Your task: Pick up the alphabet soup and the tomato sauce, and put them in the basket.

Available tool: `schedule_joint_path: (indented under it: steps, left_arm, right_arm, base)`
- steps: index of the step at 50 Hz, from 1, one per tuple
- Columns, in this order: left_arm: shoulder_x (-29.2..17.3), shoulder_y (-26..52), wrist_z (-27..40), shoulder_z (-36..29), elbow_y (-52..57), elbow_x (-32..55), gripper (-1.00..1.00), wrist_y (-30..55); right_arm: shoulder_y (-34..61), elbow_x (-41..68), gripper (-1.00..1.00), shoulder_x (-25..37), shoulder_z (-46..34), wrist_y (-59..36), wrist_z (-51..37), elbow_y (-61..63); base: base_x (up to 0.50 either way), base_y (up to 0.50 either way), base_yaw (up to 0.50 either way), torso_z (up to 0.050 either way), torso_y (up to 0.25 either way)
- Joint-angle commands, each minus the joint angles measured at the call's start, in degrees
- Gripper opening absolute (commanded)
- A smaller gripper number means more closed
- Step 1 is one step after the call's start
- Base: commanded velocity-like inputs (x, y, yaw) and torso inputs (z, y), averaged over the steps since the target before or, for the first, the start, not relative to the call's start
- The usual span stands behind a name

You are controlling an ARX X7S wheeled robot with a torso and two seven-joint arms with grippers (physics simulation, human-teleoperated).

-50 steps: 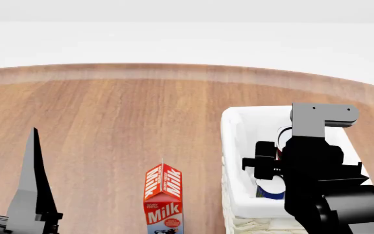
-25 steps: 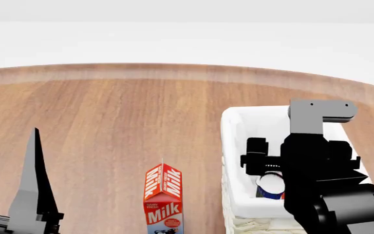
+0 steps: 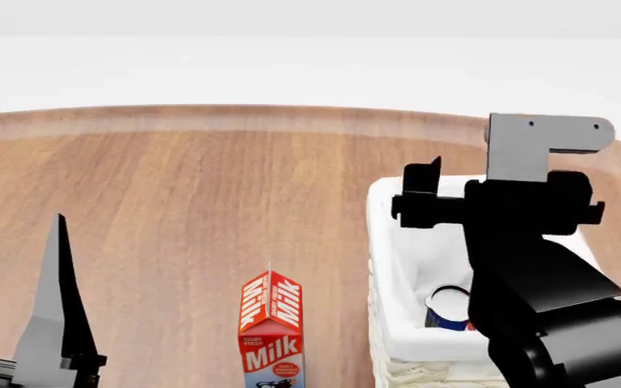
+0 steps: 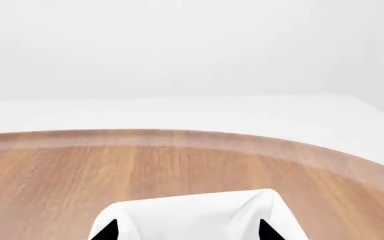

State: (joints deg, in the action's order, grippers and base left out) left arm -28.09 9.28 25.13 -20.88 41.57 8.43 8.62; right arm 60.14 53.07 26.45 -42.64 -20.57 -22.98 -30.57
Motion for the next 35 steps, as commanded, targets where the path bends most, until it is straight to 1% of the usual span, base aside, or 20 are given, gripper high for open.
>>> schedule_joint_path:
  steps: [1, 15, 17, 18, 21, 23, 31, 33, 34, 35]
  left_arm:
    - [0.0, -0.1, 0.1, -0.1, -0.2, 0.0, 1.0, -0.4]
    - [-0.1, 0.5, 0.0, -0.4, 0.3, 0.1, 1.0, 0.2]
    - [-0.1, 0.6, 0.0, -0.4, 0.3, 0.1, 1.0, 0.4]
    - [-0.1, 0.7, 0.1, -0.5, 0.7, 0.0, 1.0, 0.8]
    - [-0.3, 0.6, 0.2, -0.3, 1.0, 0.1, 1.0, 0.9]
    - [-0.4, 0.4, 0.3, -0.3, 1.0, 0.1, 1.0, 0.9]
    - [-0.4, 0.4, 0.2, -0.4, 0.7, 0.1, 1.0, 0.5]
    - [-0.3, 0.5, 0.2, -0.5, 0.6, 0.2, 1.0, 0.5]
    - [-0.3, 0.5, 0.2, -0.6, 0.8, 0.1, 1.0, 0.7]
    - [-0.3, 0.5, 0.2, -0.6, 0.9, 0.1, 1.0, 0.7]
  right_arm:
    - [-1.3, -1.2, 1.0, 1.3, 2.0, 6.8, -0.6, 6.4]
    - [-3.9, -0.2, 1.0, 2.4, 7.0, 15.2, -2.2, 13.8]
    - [-4.1, -0.6, 1.0, 2.4, 7.4, 16.0, -3.1, 14.3]
    - [-3.7, 0.2, 1.0, 2.0, 7.4, 14.8, -3.3, 13.2]
    - [-4.2, 0.2, 1.0, 2.3, 7.6, 15.3, -3.4, 15.0]
    - [-5.4, -0.3, 1.0, 2.4, 8.2, 17.9, -3.0, 16.5]
    - [-6.9, -0.1, 1.0, 4.6, 10.5, 20.6, -5.1, 23.3]
    - [-7.9, -1.3, 1.0, 4.5, 11.6, 23.0, -6.6, 23.5]
    - [-9.3, -3.6, 1.0, 4.7, 11.9, 25.6, -7.5, 24.1]
    - [-10.4, -3.6, 1.0, 4.4, 12.2, 27.1, -6.7, 23.9]
  base:
    - [0.0, 0.0, 0.0, 0.0, 0.0]
    - [0.0, 0.0, 0.0, 0.0, 0.0]
    - [0.0, 0.0, 0.0, 0.0, 0.0]
    - [0.0, 0.0, 0.0, 0.0, 0.0]
    - [0.0, 0.0, 0.0, 0.0, 0.0]
    - [0.0, 0.0, 0.0, 0.0, 0.0]
    - [0.0, 0.0, 0.0, 0.0, 0.0]
    - [0.0, 0.0, 0.0, 0.0, 0.0]
    - [0.0, 0.0, 0.0, 0.0, 0.0]
    - [0.0, 0.0, 0.0, 0.0, 0.0]
